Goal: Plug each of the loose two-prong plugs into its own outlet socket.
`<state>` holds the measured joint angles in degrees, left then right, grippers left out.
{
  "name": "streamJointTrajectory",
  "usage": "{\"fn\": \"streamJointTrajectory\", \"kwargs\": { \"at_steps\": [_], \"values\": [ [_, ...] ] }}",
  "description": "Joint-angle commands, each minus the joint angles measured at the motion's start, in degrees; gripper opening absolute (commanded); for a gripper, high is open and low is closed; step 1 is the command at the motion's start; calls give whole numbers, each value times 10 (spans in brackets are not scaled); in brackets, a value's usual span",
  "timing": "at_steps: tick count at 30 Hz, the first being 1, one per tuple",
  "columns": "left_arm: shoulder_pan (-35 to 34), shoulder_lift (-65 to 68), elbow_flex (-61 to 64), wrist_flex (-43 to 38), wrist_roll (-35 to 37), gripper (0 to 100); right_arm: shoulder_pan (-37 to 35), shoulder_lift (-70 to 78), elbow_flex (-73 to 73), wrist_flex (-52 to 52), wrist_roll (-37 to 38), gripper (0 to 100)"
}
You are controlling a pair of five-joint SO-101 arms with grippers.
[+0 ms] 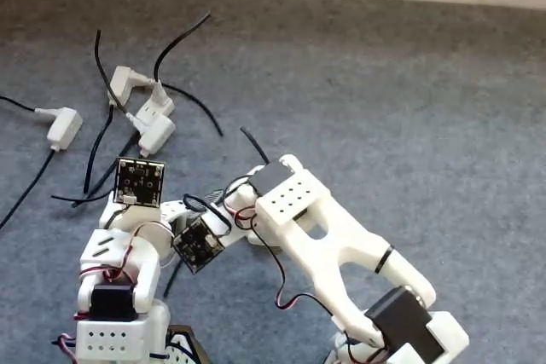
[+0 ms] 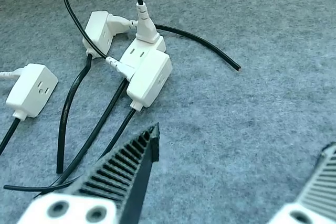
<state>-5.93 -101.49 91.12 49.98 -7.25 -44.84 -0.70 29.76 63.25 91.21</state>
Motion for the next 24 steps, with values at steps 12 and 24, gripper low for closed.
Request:
{"fn": "streamJointTrajectory", "kwargs": {
  "at_steps": [12, 24],
  "values": [
    [6, -1, 6, -12, 4, 435, -2, -153, -124, 137, -183, 297],
    [16, 2, 0, -11, 4, 435, 80, -160, -511, 352, -480, 297]
  ]
}}
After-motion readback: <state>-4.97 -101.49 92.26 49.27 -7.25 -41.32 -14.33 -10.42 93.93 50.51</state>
